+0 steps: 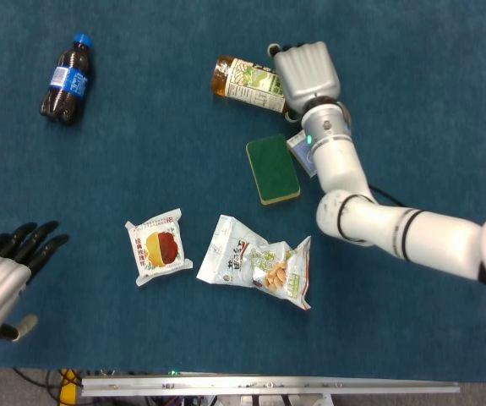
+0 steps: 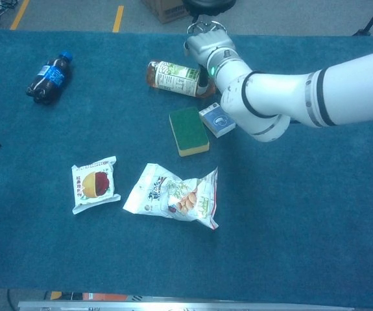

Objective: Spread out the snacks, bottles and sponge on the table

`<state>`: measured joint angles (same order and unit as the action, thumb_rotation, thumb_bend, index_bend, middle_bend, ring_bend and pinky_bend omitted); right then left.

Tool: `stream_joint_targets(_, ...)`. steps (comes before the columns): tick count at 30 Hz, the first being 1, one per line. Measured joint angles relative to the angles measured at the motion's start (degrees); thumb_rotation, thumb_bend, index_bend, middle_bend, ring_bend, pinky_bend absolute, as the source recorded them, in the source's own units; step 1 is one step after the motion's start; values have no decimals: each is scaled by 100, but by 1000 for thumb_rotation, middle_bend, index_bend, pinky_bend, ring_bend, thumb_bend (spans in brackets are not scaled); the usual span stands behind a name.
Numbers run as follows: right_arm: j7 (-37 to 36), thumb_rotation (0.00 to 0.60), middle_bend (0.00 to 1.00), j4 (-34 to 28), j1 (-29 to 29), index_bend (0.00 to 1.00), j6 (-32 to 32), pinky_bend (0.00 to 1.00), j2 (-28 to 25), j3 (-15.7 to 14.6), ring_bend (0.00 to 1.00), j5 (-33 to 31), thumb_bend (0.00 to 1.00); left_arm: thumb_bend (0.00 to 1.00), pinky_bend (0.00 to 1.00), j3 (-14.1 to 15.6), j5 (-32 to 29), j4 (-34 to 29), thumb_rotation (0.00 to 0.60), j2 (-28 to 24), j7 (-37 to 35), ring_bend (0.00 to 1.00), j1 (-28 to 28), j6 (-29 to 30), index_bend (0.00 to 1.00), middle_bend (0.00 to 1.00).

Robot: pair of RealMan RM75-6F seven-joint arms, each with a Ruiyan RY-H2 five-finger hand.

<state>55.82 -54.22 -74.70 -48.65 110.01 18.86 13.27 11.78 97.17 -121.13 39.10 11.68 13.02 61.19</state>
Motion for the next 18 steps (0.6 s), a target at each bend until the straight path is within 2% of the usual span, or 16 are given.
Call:
stream_joint_targets(10,303,600,325,814,-215,208,307,510,496,171,297,-208,36,241,154,4,-9,0,600,-10,-7,0,-14,-36,0,0)
stream_joint_targets(13,394,600,328,1037,-256,214,405,510,627,215,298,-267,123,241,154,9,-16,5,600,-16,-24,0,-29,-30,0,0)
stream_joint_targets(16,476,600,358,1255,-293,324,487,541,752,275,321,-308,242,241,152,17,-12,14,600,-21,-38,0,-57,1,0,0)
stream_joint_targets(18,484,600,393,1354,-304,405,519,612,801,334,374,-299,333,241,150,24,-3,22,600,-21,-46,0,-81,29,0,0)
